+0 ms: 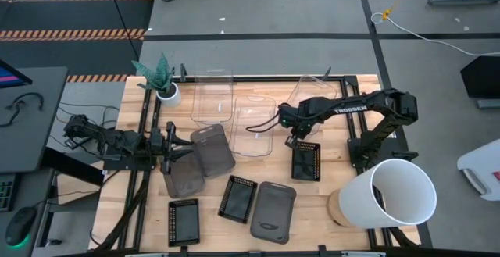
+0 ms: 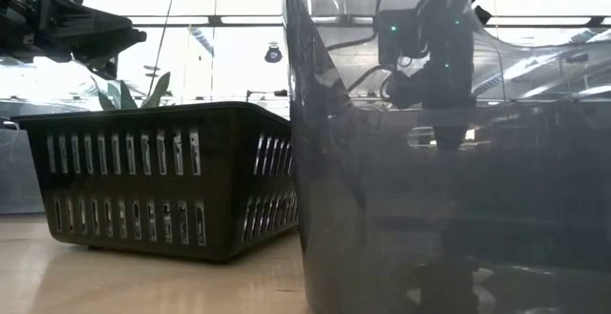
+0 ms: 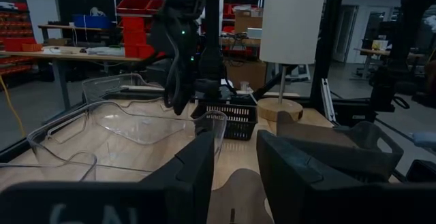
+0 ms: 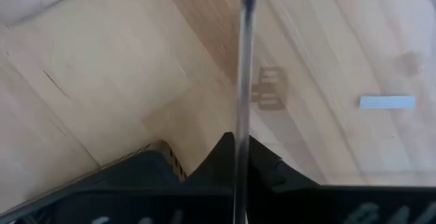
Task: Stack baskets by color
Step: Stack the right transparent bin on the middle transparent bin
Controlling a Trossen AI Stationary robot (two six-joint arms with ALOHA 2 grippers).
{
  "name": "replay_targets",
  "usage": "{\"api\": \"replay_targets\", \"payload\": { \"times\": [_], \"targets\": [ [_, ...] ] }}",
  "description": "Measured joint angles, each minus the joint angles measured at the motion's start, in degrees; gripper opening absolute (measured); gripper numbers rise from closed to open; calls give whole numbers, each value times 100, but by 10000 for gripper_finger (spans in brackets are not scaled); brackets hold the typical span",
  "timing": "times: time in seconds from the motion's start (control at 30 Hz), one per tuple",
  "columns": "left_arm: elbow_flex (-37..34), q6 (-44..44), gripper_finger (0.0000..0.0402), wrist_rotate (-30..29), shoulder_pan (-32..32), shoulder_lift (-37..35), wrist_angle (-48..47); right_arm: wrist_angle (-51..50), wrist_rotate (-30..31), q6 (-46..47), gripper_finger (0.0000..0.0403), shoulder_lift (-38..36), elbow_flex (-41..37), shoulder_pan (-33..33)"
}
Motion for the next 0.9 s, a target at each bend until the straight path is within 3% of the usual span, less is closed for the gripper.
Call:
{"api": "replay_targets", "payload": {
  "times": [0.47,0.77,0.9],
  "targets": [
    [-2,1,119,-1,-2,0,1,-469,432,78,5,-332,230,145],
    [-2,2,119,0,-1,0,-1,-1198,1061,166,4,-346,1188,502],
    [0,1,119,1,0,0,-1,-1294,1651,191,4,-346,1626,786]
  ]
}}
